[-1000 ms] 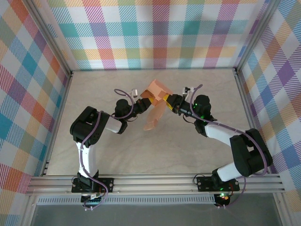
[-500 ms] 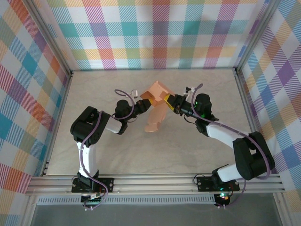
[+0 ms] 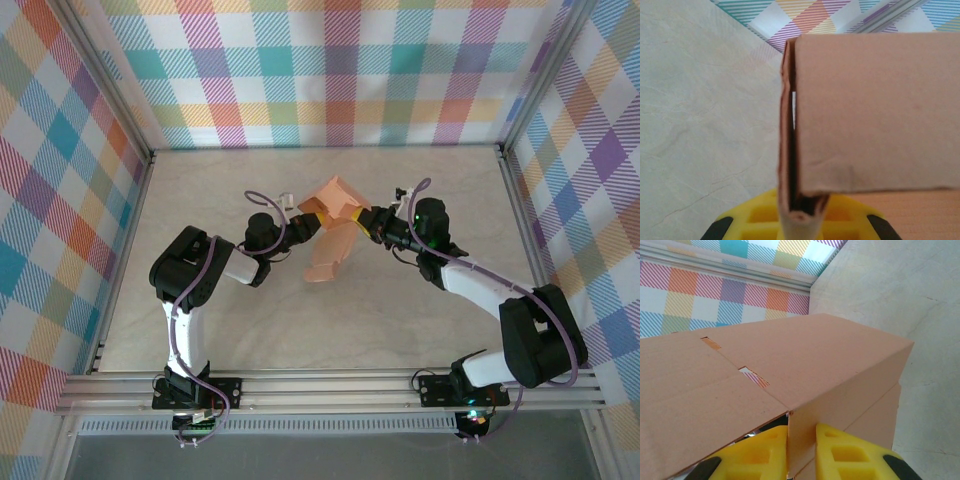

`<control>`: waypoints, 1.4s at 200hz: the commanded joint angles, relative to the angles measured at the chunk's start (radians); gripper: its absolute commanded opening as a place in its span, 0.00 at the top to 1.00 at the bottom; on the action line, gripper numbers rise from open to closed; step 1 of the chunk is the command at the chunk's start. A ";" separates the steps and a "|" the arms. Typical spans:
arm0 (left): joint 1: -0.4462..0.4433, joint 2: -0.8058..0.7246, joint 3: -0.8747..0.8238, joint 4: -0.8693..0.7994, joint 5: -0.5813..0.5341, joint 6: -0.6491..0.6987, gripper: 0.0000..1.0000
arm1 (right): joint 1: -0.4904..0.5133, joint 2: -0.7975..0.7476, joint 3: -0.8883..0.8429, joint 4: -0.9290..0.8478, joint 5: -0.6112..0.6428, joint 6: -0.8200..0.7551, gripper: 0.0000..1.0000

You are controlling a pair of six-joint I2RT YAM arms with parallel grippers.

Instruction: Fold the paper box

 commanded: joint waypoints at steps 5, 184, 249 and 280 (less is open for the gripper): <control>-0.009 -0.039 -0.014 0.001 0.034 0.045 1.00 | 0.005 -0.022 0.037 0.004 0.001 -0.031 0.73; 0.005 -0.131 -0.070 -0.145 -0.219 0.129 1.00 | 0.008 -0.221 0.216 -0.548 0.233 -0.396 0.22; 0.005 -0.179 -0.095 -0.220 -0.401 0.218 1.00 | 0.148 0.006 0.735 -1.063 0.474 -0.606 0.20; 0.003 -0.199 -0.104 -0.236 -0.467 0.255 1.00 | 0.241 0.164 0.981 -1.202 0.621 -0.675 0.20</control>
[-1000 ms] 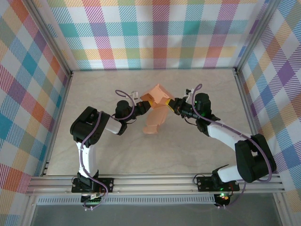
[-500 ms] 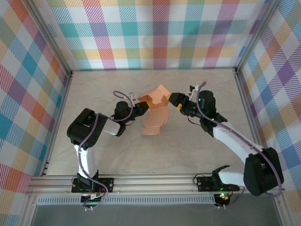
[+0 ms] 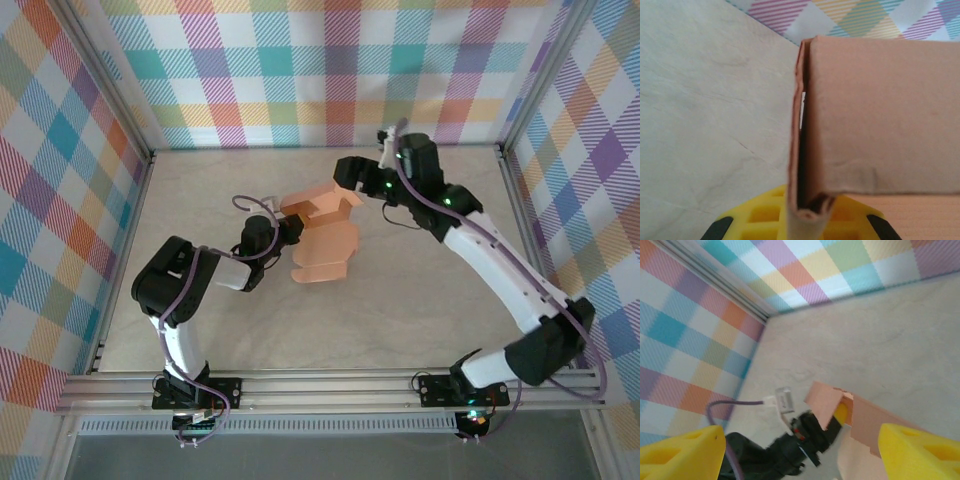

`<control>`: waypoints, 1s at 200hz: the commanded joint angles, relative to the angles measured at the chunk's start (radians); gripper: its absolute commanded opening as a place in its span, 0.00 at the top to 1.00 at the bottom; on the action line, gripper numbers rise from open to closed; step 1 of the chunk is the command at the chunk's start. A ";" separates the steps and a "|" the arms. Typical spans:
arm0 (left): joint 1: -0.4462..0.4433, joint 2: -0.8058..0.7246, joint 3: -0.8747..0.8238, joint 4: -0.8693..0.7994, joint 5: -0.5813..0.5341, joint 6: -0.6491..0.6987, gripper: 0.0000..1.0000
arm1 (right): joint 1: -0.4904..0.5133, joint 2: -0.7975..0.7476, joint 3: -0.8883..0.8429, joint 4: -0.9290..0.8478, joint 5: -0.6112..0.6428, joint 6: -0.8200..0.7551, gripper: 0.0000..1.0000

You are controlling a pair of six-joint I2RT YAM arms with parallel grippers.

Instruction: Fold the paper box

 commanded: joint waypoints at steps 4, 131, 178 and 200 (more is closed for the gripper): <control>0.001 -0.051 -0.021 -0.007 -0.099 0.071 1.00 | 0.075 0.137 0.212 -0.255 0.203 -0.118 0.21; -0.004 -0.165 -0.023 -0.180 -0.229 0.134 1.00 | 0.167 0.584 0.730 -0.625 0.279 -0.067 0.42; -0.007 -0.158 -0.018 -0.175 -0.206 0.123 1.00 | 0.164 0.609 0.726 -0.632 0.257 -0.045 0.47; -0.007 -0.158 -0.027 -0.149 -0.188 0.126 1.00 | 0.156 0.617 0.726 -0.618 0.229 -0.024 0.56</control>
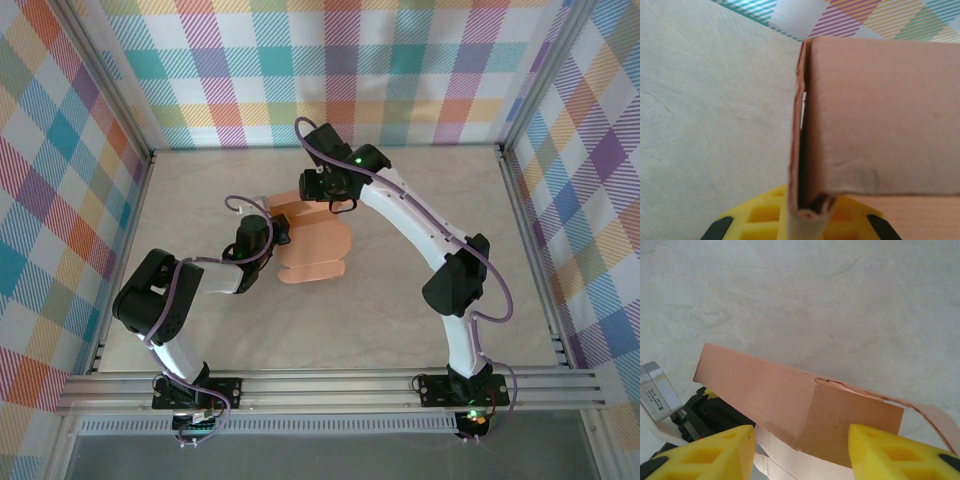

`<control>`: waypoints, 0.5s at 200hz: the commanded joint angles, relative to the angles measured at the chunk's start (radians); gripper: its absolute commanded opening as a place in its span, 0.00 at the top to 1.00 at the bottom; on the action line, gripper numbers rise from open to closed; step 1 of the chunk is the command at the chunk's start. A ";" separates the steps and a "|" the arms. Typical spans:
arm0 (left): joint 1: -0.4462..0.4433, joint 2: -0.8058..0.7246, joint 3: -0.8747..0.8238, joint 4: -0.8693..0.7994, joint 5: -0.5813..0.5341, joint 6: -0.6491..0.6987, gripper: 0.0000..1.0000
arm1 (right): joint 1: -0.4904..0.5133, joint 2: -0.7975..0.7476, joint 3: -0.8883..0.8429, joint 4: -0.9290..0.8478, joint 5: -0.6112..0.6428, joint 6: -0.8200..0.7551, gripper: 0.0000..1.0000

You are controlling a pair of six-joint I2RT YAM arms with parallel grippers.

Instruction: Fold the paper box

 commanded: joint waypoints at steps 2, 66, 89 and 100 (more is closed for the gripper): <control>-0.006 -0.013 0.006 0.046 0.020 0.008 1.00 | -0.011 0.024 0.030 -0.011 -0.042 0.037 0.57; -0.007 -0.024 -0.004 0.061 0.033 0.015 1.00 | -0.024 0.037 0.027 -0.012 -0.084 0.080 0.76; -0.006 -0.018 -0.003 0.059 0.035 0.014 1.00 | -0.025 0.034 0.026 -0.009 -0.093 0.089 0.80; -0.007 -0.016 -0.001 0.061 0.036 0.013 1.00 | -0.025 0.032 0.026 -0.010 -0.096 0.094 0.80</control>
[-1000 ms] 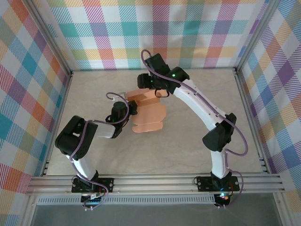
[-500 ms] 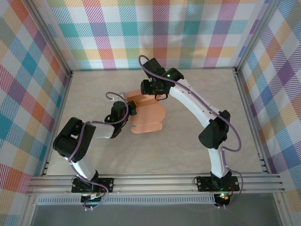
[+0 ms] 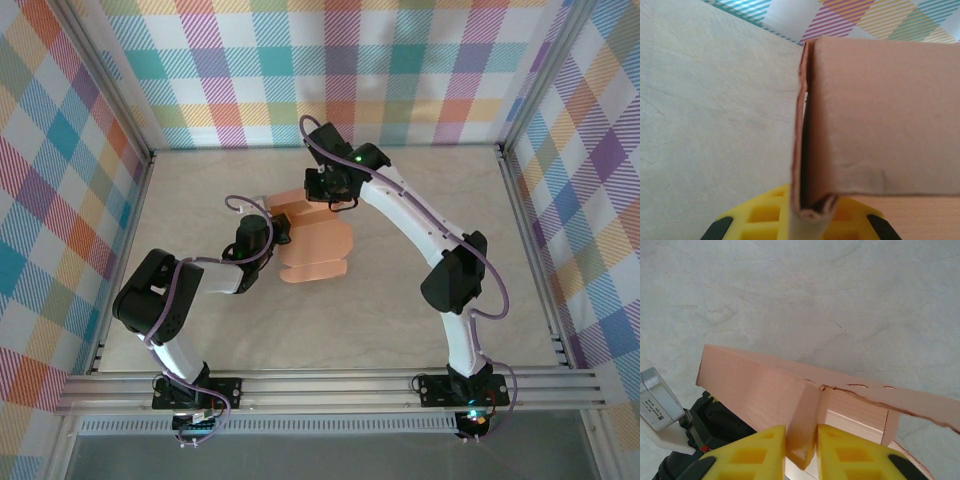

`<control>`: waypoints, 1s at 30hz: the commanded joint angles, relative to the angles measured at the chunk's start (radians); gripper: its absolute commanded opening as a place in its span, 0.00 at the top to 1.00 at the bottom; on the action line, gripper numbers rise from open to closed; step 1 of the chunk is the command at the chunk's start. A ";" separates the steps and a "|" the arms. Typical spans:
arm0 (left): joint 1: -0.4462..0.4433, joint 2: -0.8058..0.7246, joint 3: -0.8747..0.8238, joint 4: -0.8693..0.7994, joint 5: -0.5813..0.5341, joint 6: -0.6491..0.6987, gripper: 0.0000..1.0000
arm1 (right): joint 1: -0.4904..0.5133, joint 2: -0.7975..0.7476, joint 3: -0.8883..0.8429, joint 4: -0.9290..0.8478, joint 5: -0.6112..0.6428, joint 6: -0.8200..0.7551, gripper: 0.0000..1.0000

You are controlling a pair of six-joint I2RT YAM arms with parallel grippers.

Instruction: Fold the paper box

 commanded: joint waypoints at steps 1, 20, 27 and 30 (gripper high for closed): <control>-0.007 -0.017 -0.002 0.047 0.016 0.012 1.00 | -0.004 0.011 0.026 -0.011 -0.025 0.026 0.81; -0.006 -0.006 0.001 0.046 0.024 0.017 1.00 | -0.004 0.004 0.021 0.003 -0.037 0.035 0.90; -0.007 -0.001 0.003 0.044 0.021 0.008 1.00 | -0.004 -0.002 0.021 0.008 -0.038 0.030 0.56; -0.007 -0.005 0.014 0.015 0.023 -0.017 1.00 | -0.004 -0.026 0.003 0.030 -0.053 0.011 0.46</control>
